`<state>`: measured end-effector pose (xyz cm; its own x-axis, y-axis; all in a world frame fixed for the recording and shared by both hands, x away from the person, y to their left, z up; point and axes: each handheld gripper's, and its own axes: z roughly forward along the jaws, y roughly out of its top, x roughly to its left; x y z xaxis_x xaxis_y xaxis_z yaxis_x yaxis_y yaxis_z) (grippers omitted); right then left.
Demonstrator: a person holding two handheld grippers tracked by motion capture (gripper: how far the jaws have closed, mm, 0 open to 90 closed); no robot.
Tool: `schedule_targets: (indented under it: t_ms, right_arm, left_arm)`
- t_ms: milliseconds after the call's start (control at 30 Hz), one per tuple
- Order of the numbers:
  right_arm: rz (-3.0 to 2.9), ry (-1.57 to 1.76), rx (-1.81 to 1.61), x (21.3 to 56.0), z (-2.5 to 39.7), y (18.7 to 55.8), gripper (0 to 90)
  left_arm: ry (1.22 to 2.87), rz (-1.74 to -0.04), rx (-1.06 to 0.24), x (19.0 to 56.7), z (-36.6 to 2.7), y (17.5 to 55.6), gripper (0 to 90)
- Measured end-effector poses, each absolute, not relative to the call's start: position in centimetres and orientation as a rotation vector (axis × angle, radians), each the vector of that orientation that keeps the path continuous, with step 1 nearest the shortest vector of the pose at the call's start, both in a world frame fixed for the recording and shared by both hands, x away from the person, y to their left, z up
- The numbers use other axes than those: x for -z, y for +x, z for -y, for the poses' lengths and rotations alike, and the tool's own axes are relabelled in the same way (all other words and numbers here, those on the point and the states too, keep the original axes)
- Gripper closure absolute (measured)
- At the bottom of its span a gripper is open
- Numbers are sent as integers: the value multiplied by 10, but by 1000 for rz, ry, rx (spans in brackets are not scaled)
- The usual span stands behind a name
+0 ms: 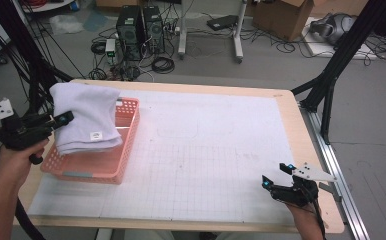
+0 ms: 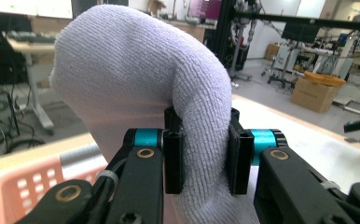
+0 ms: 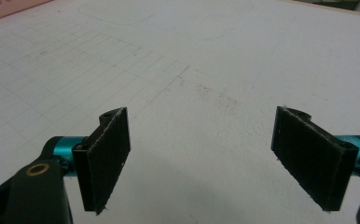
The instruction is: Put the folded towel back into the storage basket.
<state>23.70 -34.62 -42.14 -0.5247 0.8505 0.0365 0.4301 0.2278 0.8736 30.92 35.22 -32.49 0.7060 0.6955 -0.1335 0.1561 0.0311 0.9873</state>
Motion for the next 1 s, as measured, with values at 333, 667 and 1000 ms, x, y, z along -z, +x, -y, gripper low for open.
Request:
schedule_targets:
  t_ms: [333,667,1000]
  right_arm:
    - [-2066,1158,-1230,422,344,238,183]
    - [-2072,1153,-1234,423,341,238,183]
    - [-2062,1162,-1236,421,344,236,183]
  left_arm:
    - [1546,-765,-428,352,-349,320,730]
    - [1573,-768,-394,366,-332,331,727]
    - [1652,-885,-418,369,-329,336,686]
